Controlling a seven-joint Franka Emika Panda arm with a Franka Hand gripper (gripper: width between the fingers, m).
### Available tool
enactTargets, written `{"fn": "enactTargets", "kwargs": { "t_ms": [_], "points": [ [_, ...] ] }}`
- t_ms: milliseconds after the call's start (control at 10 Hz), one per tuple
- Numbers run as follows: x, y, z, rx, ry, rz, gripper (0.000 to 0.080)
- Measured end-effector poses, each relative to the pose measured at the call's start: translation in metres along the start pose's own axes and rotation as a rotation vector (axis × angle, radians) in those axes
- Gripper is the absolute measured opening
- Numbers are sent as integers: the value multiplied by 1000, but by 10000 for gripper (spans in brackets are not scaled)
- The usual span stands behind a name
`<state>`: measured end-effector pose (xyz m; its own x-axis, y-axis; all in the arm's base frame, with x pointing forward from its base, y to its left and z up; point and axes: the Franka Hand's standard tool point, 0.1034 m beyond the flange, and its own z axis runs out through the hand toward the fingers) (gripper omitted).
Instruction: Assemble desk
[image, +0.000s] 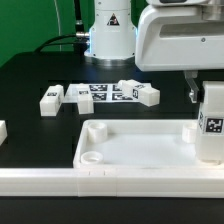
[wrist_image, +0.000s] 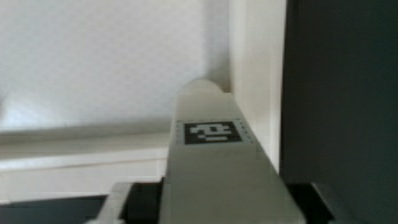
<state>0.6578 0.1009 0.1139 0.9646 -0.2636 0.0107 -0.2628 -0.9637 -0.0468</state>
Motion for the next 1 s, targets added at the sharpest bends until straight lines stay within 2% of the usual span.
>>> {"fn": "enactTargets", "kwargs": {
  "t_ms": [500,700,800,900,1000],
  "points": [
    [2,2,0,36,-17,539,290],
    [2,1,1,36,-19,637,290],
    [3,2,1,36,-18,615,348],
    [2,1,1,34,-16,573,348],
    [2,0,1,28,-12,510,482]
  ]
}}
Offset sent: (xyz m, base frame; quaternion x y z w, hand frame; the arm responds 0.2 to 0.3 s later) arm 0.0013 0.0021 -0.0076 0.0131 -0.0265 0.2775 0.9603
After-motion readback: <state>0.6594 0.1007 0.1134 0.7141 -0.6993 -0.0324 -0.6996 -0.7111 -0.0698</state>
